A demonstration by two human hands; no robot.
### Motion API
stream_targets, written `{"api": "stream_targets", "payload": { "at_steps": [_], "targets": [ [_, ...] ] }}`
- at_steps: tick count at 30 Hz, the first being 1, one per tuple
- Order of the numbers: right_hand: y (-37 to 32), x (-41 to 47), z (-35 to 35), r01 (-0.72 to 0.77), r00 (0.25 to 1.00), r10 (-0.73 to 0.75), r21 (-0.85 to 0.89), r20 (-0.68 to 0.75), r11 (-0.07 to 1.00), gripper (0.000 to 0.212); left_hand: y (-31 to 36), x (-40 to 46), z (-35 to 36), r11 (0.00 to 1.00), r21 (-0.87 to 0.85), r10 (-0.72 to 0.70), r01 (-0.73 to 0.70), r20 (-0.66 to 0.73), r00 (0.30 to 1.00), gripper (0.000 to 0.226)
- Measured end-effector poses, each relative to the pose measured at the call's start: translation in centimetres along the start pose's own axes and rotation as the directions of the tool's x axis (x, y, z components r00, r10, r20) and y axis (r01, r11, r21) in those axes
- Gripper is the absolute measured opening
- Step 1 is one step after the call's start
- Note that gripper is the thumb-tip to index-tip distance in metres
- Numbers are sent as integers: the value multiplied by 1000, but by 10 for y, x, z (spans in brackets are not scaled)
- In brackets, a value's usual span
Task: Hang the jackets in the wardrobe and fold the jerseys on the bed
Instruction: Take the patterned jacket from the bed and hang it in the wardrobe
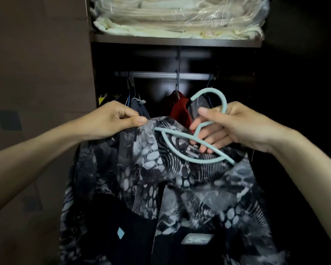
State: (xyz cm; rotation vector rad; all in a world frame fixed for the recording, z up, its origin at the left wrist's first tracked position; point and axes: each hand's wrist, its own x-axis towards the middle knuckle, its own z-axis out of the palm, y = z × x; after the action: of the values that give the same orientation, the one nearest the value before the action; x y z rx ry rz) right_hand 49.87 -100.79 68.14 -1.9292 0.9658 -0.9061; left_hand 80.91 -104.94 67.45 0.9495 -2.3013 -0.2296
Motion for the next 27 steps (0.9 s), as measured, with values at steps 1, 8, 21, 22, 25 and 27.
{"api": "stream_targets", "payload": {
  "at_steps": [1, 8, 21, 22, 25, 27],
  "targets": [
    [-1, -2, -3, -21, 1000, 21, -2, -1, 1000, 43, -4, 1, 2, 1000, 6, 6, -5, -44, 999, 50],
    [-15, 1, -15, -214, 966, 216, -33, 145, 976, 43, -10, 13, 15, 999, -35, 11, -10, 16, 1000, 57],
    [-34, -30, -9, -357, 899, 435, 491, -49, 794, 52, 17, 37, 58, 972, 223, 113, -74, -168, 979, 18],
    [-39, -37, -9, -305, 906, 406, 479, -121, 823, 55, 23, 38, 60, 986, 160, 81, -53, -173, 982, 19],
    [-51, -52, 0, -177, 919, 301, 415, -256, 893, 65, 35, 40, 67, 1000, -19, 1, -4, -137, 991, 33],
    [-54, -56, 9, -102, 918, 249, 422, -309, 901, 68, 40, 39, 69, 999, -46, 5, -10, -109, 994, 46]
  ]
}}
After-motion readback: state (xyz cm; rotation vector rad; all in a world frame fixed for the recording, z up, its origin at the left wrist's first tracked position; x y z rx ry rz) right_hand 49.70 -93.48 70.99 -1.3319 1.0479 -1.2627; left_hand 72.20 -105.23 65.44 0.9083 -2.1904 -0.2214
